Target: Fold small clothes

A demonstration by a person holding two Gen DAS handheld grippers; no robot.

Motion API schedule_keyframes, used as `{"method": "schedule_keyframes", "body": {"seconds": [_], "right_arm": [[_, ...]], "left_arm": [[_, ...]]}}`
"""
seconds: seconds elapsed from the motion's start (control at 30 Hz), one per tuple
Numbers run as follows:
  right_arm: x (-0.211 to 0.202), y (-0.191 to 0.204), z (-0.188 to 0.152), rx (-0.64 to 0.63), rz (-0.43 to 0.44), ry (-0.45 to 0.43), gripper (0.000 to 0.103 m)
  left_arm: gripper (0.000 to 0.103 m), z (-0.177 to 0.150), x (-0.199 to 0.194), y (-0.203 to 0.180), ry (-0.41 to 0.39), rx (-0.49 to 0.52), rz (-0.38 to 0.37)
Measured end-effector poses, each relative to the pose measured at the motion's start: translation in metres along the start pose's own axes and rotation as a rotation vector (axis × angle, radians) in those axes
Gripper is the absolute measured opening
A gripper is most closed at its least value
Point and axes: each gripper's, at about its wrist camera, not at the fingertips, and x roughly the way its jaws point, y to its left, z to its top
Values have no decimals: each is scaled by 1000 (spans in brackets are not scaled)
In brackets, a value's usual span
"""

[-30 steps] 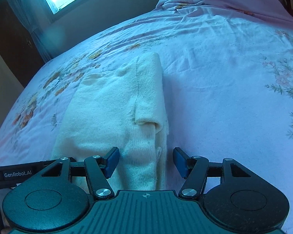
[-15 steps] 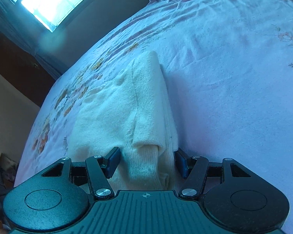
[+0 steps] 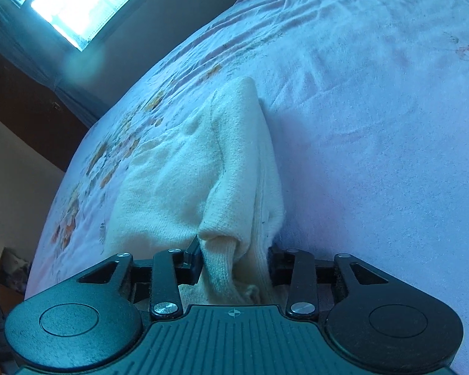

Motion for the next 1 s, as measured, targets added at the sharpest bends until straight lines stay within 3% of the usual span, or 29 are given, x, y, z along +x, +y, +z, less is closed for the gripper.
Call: {"method": "schedule_keyframes", "body": {"seconds": [0.13, 0.27, 0.47, 0.7, 1.0], "right_arm": [[-6, 10, -5, -34, -16, -29, 27], [-17, 21, -8, -68, -11, -68, 25], [-37, 50, -11, -117, 40, -109, 24], [-56, 98, -16, -173, 108, -134, 24], [-56, 172, -38, -257, 202, -126, 24]], "left_arm": [[41, 0, -4, -4, -11, 7, 12], [33, -2, -16, -9, -43, 42, 23], [31, -2, -41, -8, -93, 33, 16], [31, 3, -97, 7, -181, 22, 19], [31, -3, -165, 50, -269, -30, 80]]}}
